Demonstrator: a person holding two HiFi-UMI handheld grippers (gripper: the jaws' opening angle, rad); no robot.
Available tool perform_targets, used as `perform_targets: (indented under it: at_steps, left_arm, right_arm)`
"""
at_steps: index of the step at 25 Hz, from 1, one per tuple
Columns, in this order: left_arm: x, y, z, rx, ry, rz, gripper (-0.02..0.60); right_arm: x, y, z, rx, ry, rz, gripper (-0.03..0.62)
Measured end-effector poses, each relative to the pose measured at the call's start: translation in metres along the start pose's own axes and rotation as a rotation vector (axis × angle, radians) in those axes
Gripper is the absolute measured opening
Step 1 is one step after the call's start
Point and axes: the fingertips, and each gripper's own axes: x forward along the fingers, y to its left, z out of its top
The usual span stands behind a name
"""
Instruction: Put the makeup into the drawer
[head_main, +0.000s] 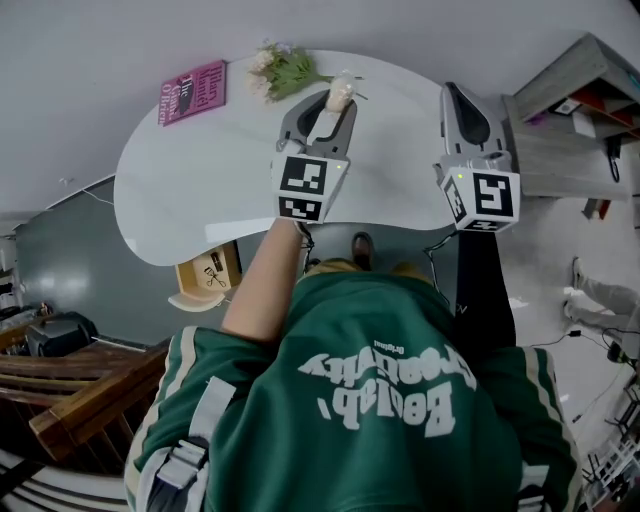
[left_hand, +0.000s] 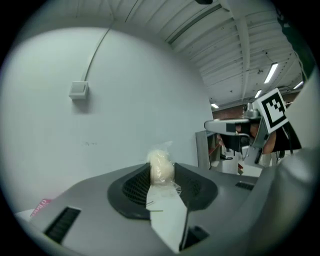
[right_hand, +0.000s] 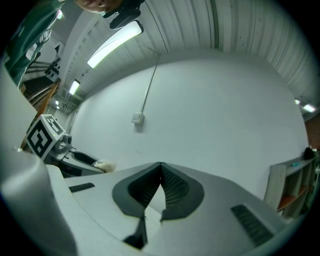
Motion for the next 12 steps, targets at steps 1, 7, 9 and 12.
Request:
perform_targets:
  at_steps: [1,7,9,12]
  left_arm:
    - [-0.003,0.003,0.011,-0.002,-0.031,0.009,0.147]
    - [-0.018,0.012,0.028,-0.003,-0.087,0.042,0.150]
    - [-0.023,0.016,0.027,-0.003,-0.088,0.055,0.150]
    - [-0.034,0.027,0.024,-0.004,-0.084,0.083,0.150]
  right_arm:
    - [0.000,0.001,0.003,0.000,-0.003,0.001,0.009]
    - [0.003,0.009,0.007,0.001,0.003,0.012,0.009]
    - [0.006,0.014,0.008,-0.002,-0.004,0.024,0.009]
    - [0.015,0.028,0.009,-0.015,-0.020,0.063,0.009]
